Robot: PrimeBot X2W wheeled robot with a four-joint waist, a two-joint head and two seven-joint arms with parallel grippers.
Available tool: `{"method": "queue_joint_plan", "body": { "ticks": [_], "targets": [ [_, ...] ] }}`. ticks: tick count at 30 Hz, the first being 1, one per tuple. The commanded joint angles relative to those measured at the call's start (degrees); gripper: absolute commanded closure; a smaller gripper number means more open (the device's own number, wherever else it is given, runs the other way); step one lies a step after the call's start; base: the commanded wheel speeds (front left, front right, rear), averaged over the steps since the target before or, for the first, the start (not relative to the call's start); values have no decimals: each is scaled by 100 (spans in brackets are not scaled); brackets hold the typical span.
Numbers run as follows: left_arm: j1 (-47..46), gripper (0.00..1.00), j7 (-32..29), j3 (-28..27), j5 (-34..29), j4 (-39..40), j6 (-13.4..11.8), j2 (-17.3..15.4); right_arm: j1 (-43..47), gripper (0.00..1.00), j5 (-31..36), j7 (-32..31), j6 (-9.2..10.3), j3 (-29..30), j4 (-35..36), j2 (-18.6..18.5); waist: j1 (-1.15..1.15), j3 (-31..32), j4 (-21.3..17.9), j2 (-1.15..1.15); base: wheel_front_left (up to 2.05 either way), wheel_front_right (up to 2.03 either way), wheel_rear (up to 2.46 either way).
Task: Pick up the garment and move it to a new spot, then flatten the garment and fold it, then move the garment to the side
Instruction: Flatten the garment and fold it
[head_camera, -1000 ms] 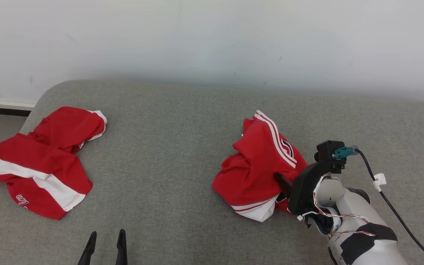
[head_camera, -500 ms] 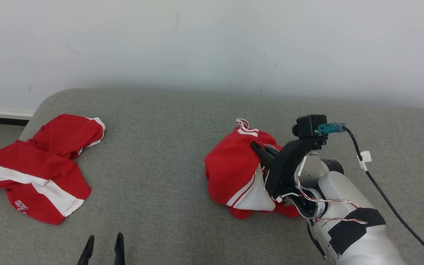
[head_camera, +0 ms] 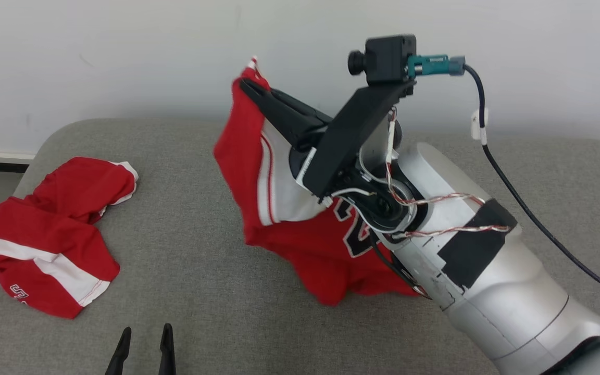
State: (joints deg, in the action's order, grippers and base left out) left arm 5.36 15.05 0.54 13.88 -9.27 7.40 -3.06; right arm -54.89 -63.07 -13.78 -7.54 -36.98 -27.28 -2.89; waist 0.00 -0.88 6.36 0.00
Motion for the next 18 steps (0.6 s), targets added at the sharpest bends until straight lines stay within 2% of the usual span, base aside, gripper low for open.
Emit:
{"method": "queue_joint_plan", "body": {
  "ticks": [1, 4, 10, 14, 18],
  "targets": [
    [-66, 0, 19, 12, 8, 21, 11, 4, -269, 100, -221, 148, 10, -194, 48, -1, 0, -13, 20, 0, 0, 0, 0],
    [-82, 0, 19, 38, 8, 8, 10, 8, -798, 100, -783, 510, 10, -508, 114, -1, 0, -18, 62, 0, 0, 0, 0],
    [-31, 0, 19, 8, 5, 27, 10, 13, -1787, 100, -1694, 1657, 10, -805, -93, -2, 0, -36, 94, 0, 0, 0, 0],
    [-7, 0, 19, -37, 11, 53, 10, 14, -1926, 100, -1956, 2011, 10, -1003, -659, -6, 0, -61, 60, 0, 0, 0, 0],
    [7, 0, 19, -90, 24, 75, 10, 17, -1636, 100, -1977, 2093, 10, -1133, -1469, -4, 0, -138, -58, 0, 0, 0, 0]
  ]
}}
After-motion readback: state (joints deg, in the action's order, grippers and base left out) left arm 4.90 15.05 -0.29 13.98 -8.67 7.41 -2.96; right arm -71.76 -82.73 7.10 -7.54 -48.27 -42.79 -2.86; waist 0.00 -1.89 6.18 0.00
